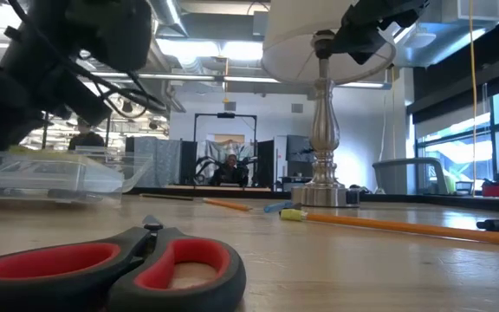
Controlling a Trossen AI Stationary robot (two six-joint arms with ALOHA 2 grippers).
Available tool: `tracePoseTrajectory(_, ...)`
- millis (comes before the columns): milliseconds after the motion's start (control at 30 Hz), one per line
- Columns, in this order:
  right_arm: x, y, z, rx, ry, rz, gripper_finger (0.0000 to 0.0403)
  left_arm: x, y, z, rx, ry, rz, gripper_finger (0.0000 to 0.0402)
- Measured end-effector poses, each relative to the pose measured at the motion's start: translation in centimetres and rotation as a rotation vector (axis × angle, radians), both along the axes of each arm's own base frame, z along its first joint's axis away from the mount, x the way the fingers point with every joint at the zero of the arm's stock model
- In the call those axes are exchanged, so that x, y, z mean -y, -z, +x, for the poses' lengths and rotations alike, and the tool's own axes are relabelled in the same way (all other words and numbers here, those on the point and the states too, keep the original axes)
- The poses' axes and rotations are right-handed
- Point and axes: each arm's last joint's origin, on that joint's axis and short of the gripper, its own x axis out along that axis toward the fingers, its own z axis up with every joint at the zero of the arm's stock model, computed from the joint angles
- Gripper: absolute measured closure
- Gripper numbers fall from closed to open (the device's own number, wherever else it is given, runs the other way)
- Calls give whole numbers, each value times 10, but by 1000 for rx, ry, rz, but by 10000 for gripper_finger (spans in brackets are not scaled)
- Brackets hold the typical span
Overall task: Pick & place school supplies into a supply box
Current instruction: Put the yellow pen into the transparent supply box
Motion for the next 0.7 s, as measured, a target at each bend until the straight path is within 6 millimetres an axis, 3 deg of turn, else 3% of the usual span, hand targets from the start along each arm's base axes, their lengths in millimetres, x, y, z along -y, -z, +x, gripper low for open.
tracePoseTrajectory(300,0,1,-1,-16,0,-4,198,-8,11,5,-51,60,-27,376)
tracePoseTrajectory(700,3,15,-14,-220,46,-5,198,-8,18,7,-87,66,-57,370)
